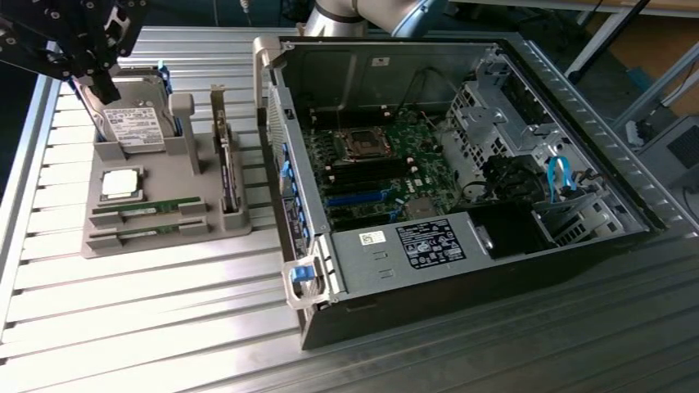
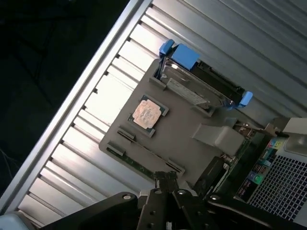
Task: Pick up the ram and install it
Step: 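Pick up the ram and move it above insertion slot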
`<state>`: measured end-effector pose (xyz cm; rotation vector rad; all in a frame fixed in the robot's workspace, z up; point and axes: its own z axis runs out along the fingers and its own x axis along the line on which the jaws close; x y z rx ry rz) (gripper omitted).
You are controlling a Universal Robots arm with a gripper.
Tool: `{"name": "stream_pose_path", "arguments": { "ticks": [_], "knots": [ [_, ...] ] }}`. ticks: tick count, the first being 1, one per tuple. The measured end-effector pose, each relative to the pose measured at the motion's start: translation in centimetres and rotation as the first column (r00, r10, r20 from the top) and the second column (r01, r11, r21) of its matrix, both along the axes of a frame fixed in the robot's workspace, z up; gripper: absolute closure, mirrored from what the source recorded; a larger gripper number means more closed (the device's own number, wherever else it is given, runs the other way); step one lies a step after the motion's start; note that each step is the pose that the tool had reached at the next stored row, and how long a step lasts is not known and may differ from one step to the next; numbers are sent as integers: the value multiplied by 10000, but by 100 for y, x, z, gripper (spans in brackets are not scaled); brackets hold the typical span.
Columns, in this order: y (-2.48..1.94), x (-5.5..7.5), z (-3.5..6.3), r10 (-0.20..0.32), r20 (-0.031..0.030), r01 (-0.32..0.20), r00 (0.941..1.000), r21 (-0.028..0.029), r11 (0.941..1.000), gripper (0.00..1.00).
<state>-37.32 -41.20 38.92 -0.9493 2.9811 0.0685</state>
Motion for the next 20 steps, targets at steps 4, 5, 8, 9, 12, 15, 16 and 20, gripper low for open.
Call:
{"name": "stream_pose_path", "arguments": {
  "ticks": [4,5,8,9,12,15,16,20],
  "knots": [
    [0,0,0,763,0,-763,9971,0,9971,90],
    [0,0,0,939,0,-939,9956,0,9956,90],
    [0,0,0,1490,0,-1490,9888,0,9888,90],
    [0,0,0,1678,0,-1678,9858,0,9858,90],
    [0,0,0,2823,0,-2823,9593,0,9593,90],
    [0,0,0,3593,0,-3593,9332,0,9332,90],
    [0,0,0,3754,0,-3754,9268,0,9268,90],
    [0,0,0,4606,0,-4606,8876,0,8876,90]
  ]
}}
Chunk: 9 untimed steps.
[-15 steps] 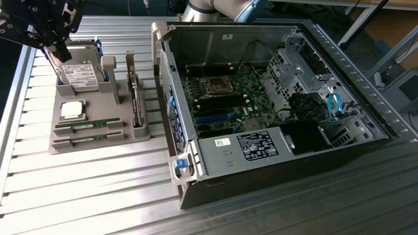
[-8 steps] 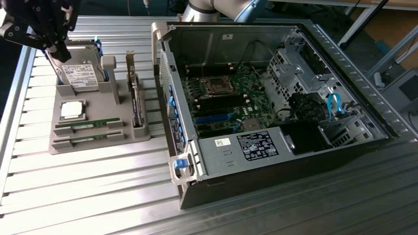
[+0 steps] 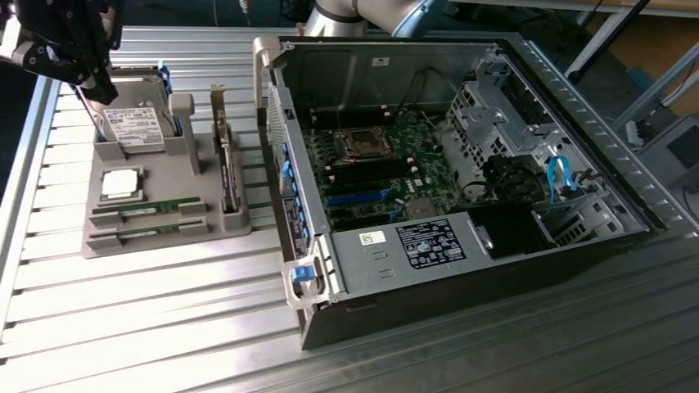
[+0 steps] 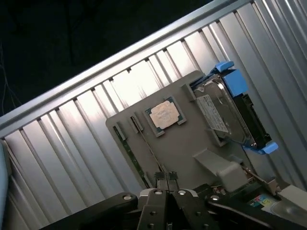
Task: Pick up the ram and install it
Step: 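Pick up the ram and move it above insertion slot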
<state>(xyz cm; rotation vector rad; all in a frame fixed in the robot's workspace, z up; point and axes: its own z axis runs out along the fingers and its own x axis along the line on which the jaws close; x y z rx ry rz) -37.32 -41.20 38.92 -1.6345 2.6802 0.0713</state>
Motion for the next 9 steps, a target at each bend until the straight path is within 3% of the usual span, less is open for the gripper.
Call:
{"name": "stream_pose_path", "arguments": {
  "ticks": [5,9],
  "knots": [
    [0,0,0,1157,0,-1157,9933,1,9933,90],
    [0,0,0,2080,0,-2080,9781,0,9781,90]
  ]
}}
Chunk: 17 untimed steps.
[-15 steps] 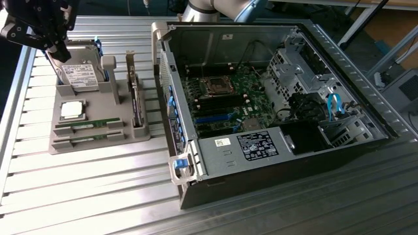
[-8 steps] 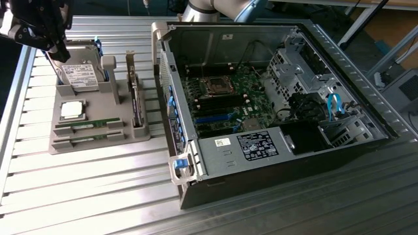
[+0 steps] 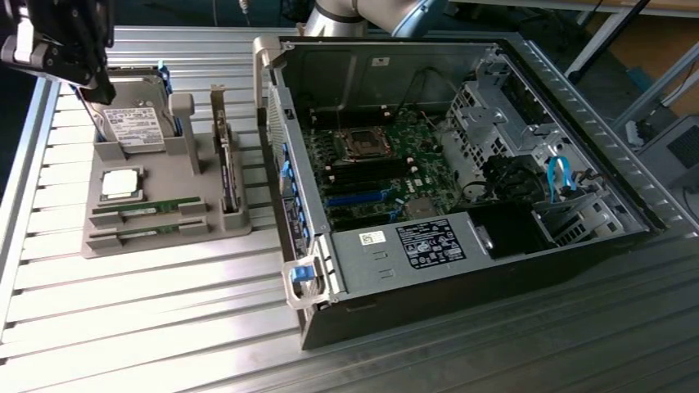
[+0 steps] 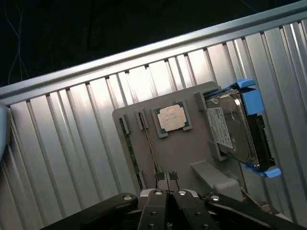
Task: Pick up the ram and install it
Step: 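Pick up the ram and move it above insertion slot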
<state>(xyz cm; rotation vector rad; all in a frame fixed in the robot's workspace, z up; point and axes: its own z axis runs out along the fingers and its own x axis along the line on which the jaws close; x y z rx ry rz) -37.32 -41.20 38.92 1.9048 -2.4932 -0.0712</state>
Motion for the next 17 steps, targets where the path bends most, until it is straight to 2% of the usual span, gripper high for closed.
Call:
{"name": "stream_pose_path", "arguments": {
  "ticks": [2,4,8,11,17],
  "knots": [
    [0,0,0,534,-1,-534,9986,0,9986,90],
    [0,0,0,1107,0,-1107,9939,0,9939,90],
    [0,0,0,1732,0,-1732,9849,0,9849,90],
    [0,0,0,1958,0,-1958,9806,0,9806,90],
    [0,-1,0,2067,0,-2067,9784,0,9784,90]
  ]
}}
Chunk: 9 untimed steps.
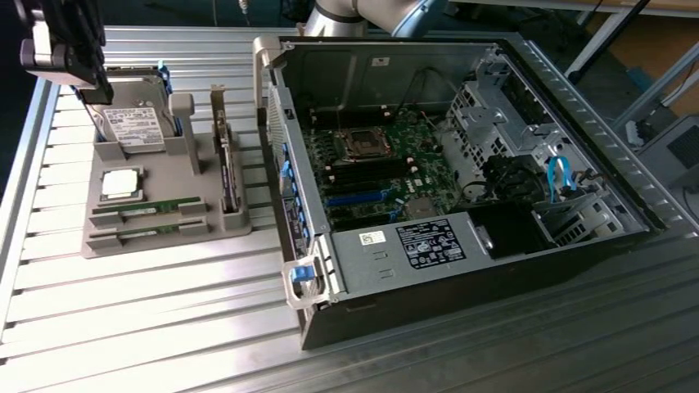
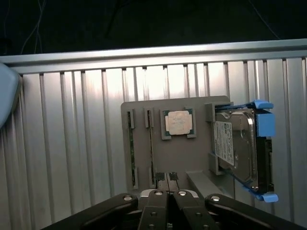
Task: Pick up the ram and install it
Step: 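Pick up the ram and move it above insertion slot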
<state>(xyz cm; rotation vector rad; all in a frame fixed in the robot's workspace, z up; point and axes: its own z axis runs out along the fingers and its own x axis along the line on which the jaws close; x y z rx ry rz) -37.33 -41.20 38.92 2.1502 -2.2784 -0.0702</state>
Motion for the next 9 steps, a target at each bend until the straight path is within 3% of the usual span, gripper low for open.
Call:
{"name": "stream_pose_path", "arguments": {
  "ticks": [9],
  "knots": [
    [0,0,0,496,0,-496,9988,0,9988,90]
  ]
}}
